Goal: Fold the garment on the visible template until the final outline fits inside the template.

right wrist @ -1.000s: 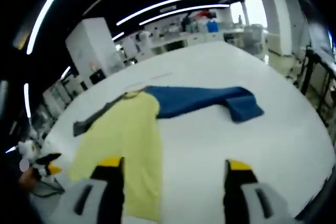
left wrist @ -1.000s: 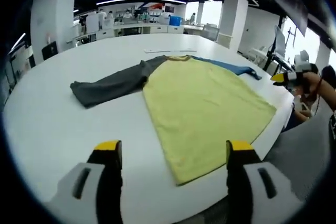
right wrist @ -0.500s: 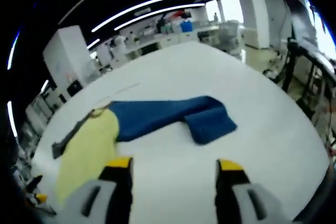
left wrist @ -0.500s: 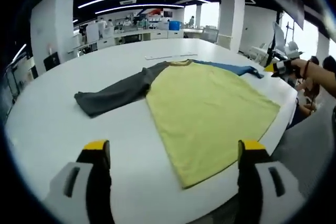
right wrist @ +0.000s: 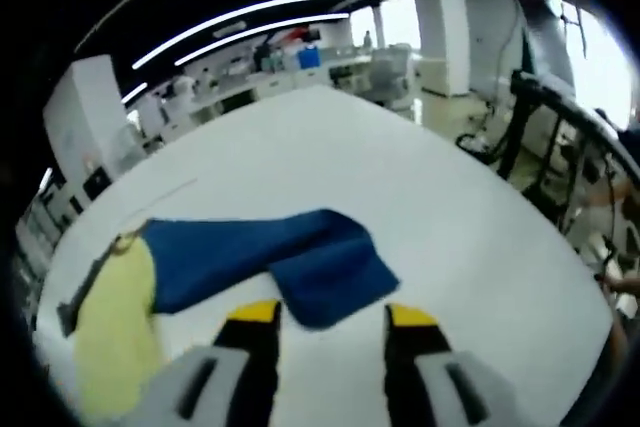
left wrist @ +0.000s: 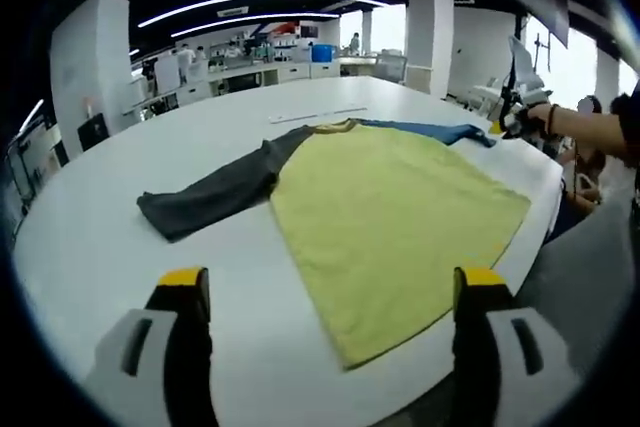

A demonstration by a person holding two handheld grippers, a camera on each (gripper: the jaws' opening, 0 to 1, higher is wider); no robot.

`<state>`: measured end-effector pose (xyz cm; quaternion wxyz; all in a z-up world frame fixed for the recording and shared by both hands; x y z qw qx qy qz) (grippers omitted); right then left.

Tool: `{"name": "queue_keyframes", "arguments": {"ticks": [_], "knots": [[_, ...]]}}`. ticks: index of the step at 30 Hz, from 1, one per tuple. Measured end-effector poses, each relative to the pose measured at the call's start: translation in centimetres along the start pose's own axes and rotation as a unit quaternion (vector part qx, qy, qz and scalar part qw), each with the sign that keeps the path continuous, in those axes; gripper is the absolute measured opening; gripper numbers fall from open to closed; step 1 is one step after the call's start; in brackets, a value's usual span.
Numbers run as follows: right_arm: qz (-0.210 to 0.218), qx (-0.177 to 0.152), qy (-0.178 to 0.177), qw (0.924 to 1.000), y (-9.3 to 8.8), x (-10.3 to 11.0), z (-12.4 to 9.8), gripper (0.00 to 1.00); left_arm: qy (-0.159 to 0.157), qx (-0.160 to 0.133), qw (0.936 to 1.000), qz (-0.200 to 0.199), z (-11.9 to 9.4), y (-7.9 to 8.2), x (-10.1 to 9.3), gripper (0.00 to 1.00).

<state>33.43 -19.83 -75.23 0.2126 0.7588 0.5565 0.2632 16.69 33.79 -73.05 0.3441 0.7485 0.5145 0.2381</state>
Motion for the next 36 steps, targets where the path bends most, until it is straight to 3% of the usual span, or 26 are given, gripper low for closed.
{"name": "queue_keyframes", "arguments": {"ticks": [5, 8, 13, 18, 23, 26, 30, 36], "knots": [[-0.004, 0.023, -0.016, 0.9996, -0.3, 0.3, 1.2, 0.34, 0.003, 0.001, 1.0000, 0.000, -0.1, -0.3, 1.0, 0.96], [-0.020, 0.046, -0.060, 0.9969, -0.9, 0.2, 1.6, 0.36, 0.004, -0.016, 0.9999, 0.001, -0.6, 0.4, 0.3, 0.92], [-0.033, 0.027, -0.086, 0.9954, -0.9, 0.6, 1.9, 0.33, 0.010, -0.030, 0.9995, 0.004, -0.9, 1.3, -0.2, 0.88], [-0.016, 0.016, -0.086, 0.9960, -1.0, 0.8, 1.8, 0.26, 0.015, -0.038, 0.9992, 0.006, -1.0, 1.6, -0.1, 0.84], [-0.007, 0.014, -0.075, 0.9970, -0.9, 0.0, 1.9, 0.00, 0.023, -0.027, 0.9992, 0.015, -1.1, 1.7, -0.1, 0.81], [-0.006, 0.017, -0.067, 0.9976, -0.7, -0.4, 2.0, 0.00, 0.025, -0.027, 0.9992, 0.011, -1.2, 1.6, 0.1, 0.74], [0.001, 0.021, -0.038, 0.9991, -0.6, -1.2, 2.0, 0.00, 0.030, -0.026, 0.9992, 0.011, -1.3, 1.6, 0.2, 0.77], [-0.037, 0.030, -0.029, 0.9985, -0.5, -2.9, 1.1, 0.00, 0.024, -0.027, 0.9993, 0.011, -1.4, 1.7, 0.2, 0.78]]}}
Point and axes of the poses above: the point that each gripper's makers call its tool centre point, and the gripper's own axes: z roughly forward along the fingers, x roughly to its left, y roughly out of its top, the point moved 9 cm from there along -z, roughly backward along the fingers, and after that the axes turned 7 degrees about x, right-handed, at the moved point
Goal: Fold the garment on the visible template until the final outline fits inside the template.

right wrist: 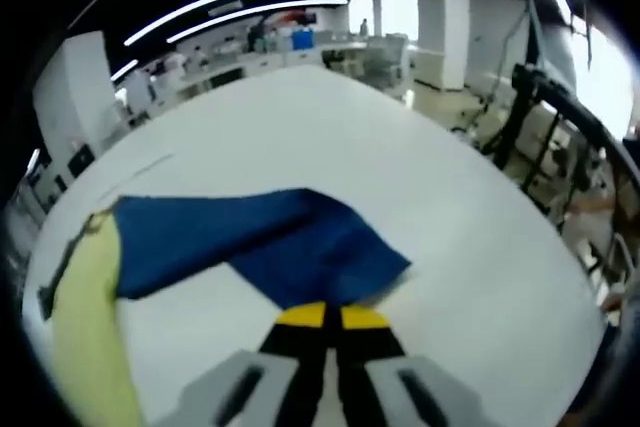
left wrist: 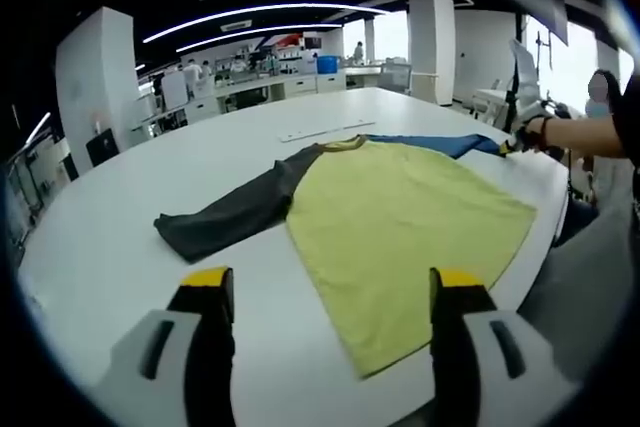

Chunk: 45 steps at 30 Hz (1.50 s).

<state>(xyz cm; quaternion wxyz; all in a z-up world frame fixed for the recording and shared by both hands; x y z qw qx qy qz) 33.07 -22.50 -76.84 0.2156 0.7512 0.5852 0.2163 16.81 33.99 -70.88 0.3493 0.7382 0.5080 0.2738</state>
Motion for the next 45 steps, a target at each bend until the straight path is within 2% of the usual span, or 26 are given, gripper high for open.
{"name": "queue_keyframes", "arguments": {"ticks": [3, 7, 12, 15, 19, 24, 32, 41, 45], "knots": [[-0.029, 0.000, -0.008, 0.9995, 0.5, -1.4, 0.0, 0.00, 0.003, 0.004, 1.0000, 0.006, -0.1, 0.1, 0.0, 0.79], [-0.092, 0.010, -0.028, 0.9953, 1.2, -3.3, 0.1, 0.00, 0.000, 0.001, 1.0000, 0.008, -0.1, 0.2, -0.1, 0.81], [-0.107, 0.009, -0.026, 0.9939, 1.5, -4.2, -0.7, 0.00, -0.002, 0.010, 0.9996, 0.025, 0.1, 0.0, -0.6, 0.84], [-0.121, 0.016, -0.021, 0.9923, 1.8, -4.6, -0.3, 0.00, -0.007, 0.012, 0.9995, 0.027, 0.2, 0.0, -0.7, 0.87], [-0.123, 0.028, 0.004, 0.9920, 1.6, -4.7, -0.3, 0.00, -0.008, 0.014, 0.9993, 0.035, 0.2, 0.0, -0.7, 0.89], [-0.096, 0.024, 0.022, 0.9948, 2.0, -5.1, -0.4, 0.00, -0.011, 0.018, 0.9991, 0.038, 0.1, 0.0, -0.7, 0.93], [-0.076, 0.006, 0.043, 0.9962, 2.5, -4.1, -2.1, 0.00, -0.016, 0.022, 0.9993, 0.025, -0.1, -0.3, -0.8, 0.96], [-0.088, -0.027, 0.081, 0.9924, 5.3, -2.2, -3.1, 0.00, -0.016, 0.035, 0.9990, 0.024, -0.2, -0.9, -0.6, 0.99], [-0.099, -0.029, 0.097, 0.9900, 6.1, -0.8, -3.9, 0.00, -0.015, 0.042, 0.9987, 0.025, -0.1, -1.9, 0.7, 0.99]]}}
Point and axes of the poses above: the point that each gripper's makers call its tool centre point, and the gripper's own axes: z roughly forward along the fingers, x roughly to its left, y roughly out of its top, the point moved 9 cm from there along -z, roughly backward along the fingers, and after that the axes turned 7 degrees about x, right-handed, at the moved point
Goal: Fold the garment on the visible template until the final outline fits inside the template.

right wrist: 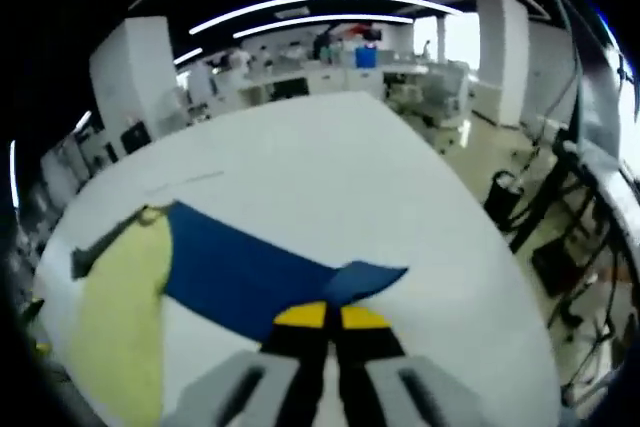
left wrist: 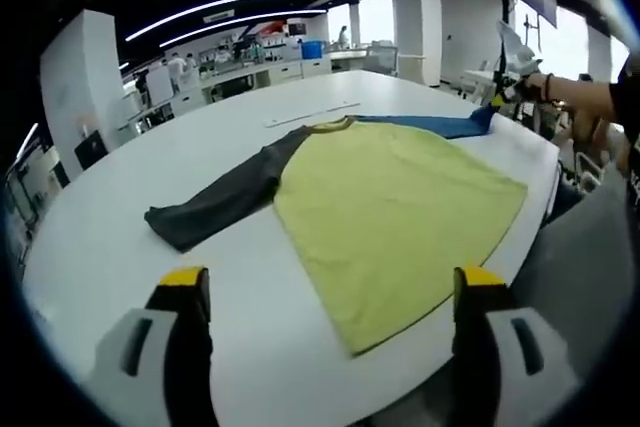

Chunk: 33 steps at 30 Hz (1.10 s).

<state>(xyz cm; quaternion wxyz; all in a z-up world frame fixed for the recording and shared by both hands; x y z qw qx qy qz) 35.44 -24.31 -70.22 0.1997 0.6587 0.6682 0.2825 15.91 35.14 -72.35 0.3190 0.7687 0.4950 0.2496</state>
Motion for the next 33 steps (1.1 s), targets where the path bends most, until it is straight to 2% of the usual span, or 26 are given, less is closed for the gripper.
{"name": "queue_keyframes", "arguments": {"ticks": [10, 16, 19, 22, 33], "knots": [[-0.024, -0.005, 0.043, 0.9988, 2.0, 4.8, 0.5, 0.00, 0.001, 0.004, 1.0000, -0.007, -0.3, -0.7, 0.2, 0.99], [-0.061, -0.005, 0.037, 0.9975, 3.2, 7.2, 0.9, 0.00, 0.009, 0.001, 0.9999, -0.010, -0.7, -0.2, -0.9, 0.99], [-0.068, -0.008, 0.046, 0.9966, 4.6, 7.4, 1.6, 0.00, 0.010, 0.002, 0.9999, -0.005, -0.8, 0.1, -1.3, 0.99], [-0.074, -0.007, 0.052, 0.9958, 5.2, 8.0, 2.0, 0.00, 0.010, 0.005, 0.9999, -0.001, -0.9, 0.2, -1.5, 0.99], [-0.102, -0.014, 0.082, 0.9913, 6.7, 12.5, 2.4, 0.00, 0.008, 0.008, 0.9999, 0.003, -0.9, 0.5, -2.0, 0.99]]}}
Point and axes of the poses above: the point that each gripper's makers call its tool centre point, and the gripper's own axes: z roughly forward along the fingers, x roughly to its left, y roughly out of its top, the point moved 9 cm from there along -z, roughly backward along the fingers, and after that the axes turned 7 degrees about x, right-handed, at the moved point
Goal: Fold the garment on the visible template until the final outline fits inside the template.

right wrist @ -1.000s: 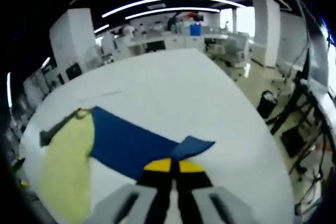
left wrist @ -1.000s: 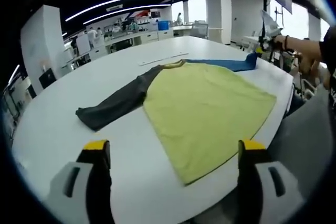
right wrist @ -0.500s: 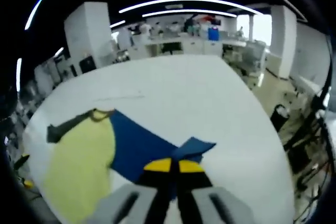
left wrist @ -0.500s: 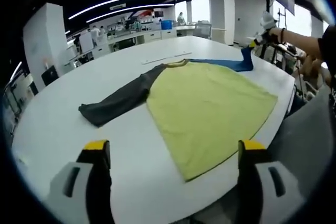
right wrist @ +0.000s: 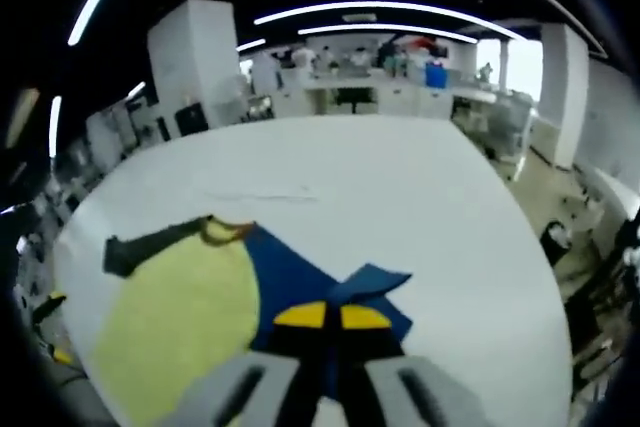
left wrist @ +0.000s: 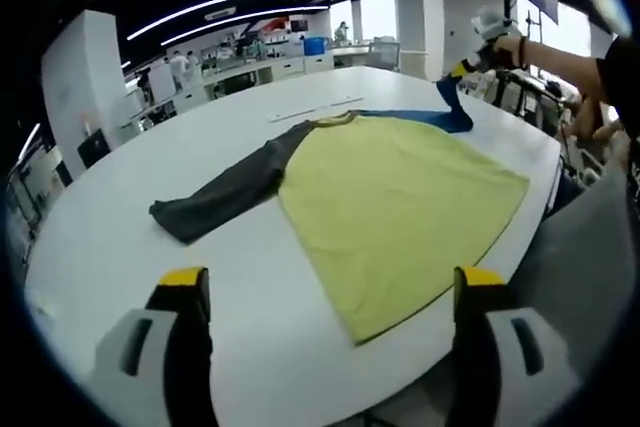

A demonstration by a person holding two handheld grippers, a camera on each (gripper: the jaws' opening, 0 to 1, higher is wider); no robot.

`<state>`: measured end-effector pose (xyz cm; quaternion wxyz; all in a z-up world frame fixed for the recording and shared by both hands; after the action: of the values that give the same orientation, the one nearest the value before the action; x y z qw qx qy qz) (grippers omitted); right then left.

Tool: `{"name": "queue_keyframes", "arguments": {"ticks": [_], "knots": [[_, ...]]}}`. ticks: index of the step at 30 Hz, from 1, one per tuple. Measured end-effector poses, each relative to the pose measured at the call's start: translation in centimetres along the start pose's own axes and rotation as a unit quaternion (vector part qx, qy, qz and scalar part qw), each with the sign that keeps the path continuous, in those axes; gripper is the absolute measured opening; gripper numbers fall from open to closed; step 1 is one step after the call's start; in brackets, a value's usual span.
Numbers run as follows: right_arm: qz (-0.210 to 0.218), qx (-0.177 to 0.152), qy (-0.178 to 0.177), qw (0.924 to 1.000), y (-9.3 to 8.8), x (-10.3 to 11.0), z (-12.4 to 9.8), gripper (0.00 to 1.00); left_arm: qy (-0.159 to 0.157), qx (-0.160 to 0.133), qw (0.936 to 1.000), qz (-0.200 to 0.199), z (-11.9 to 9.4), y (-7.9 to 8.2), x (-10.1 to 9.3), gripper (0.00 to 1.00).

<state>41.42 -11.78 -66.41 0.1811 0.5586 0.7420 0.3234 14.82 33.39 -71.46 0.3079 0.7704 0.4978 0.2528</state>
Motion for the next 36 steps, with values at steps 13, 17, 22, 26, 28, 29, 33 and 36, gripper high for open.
{"name": "queue_keyframes", "arguments": {"ticks": [13, 17, 22, 26, 28, 29, 33, 36], "knots": [[-0.031, -0.008, 0.033, 0.9989, 2.8, 4.8, 1.3, 0.00, -0.003, 0.002, 1.0000, -0.004, 0.1, -0.2, 0.2, 0.99], [-0.043, -0.009, 0.045, 0.9980, 3.7, 6.5, 1.8, 0.00, -0.005, 0.003, 1.0000, -0.005, 0.1, -0.3, 0.2, 0.99], [-0.055, -0.008, 0.056, 0.9969, 4.5, 8.0, 2.5, 0.00, -0.007, 0.004, 0.9999, -0.007, 0.3, -0.5, 0.2, 0.99], [-0.066, -0.006, 0.066, 0.9956, 5.1, 9.2, 3.1, 0.00, -0.007, 0.004, 0.9999, -0.009, 0.3, -0.6, 0.3, 0.99], [-0.070, -0.006, 0.070, 0.9951, 5.3, 9.6, 3.3, 0.00, -0.007, 0.004, 0.9999, -0.010, 0.4, -0.6, 0.4, 0.99], [-0.074, -0.005, 0.073, 0.9945, 5.5, 10.0, 3.5, 0.00, -0.007, 0.004, 0.9999, -0.011, 0.4, -0.6, 0.5, 0.99], [-0.087, -0.004, 0.081, 0.9929, 5.9, 11.0, 4.0, 0.00, -0.011, 0.004, 0.9999, -0.011, 0.5, -0.6, 0.3, 0.99], [-0.094, -0.001, 0.086, 0.9918, 6.1, 11.6, 4.3, 0.00, -0.013, 0.005, 0.9998, -0.011, 0.6, -0.6, 0.2, 0.99]]}}
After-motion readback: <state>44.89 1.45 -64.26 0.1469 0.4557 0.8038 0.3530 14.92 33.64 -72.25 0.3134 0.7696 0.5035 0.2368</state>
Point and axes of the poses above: the point that each gripper's makers call its tool centre point, and the gripper's own axes: z roughly forward along the fingers, x roughly to its left, y roughly out of its top, the point moved 9 cm from there along -z, roughly backward along the fingers, and after that the axes turned 7 degrees about x, right-handed, at the moved point
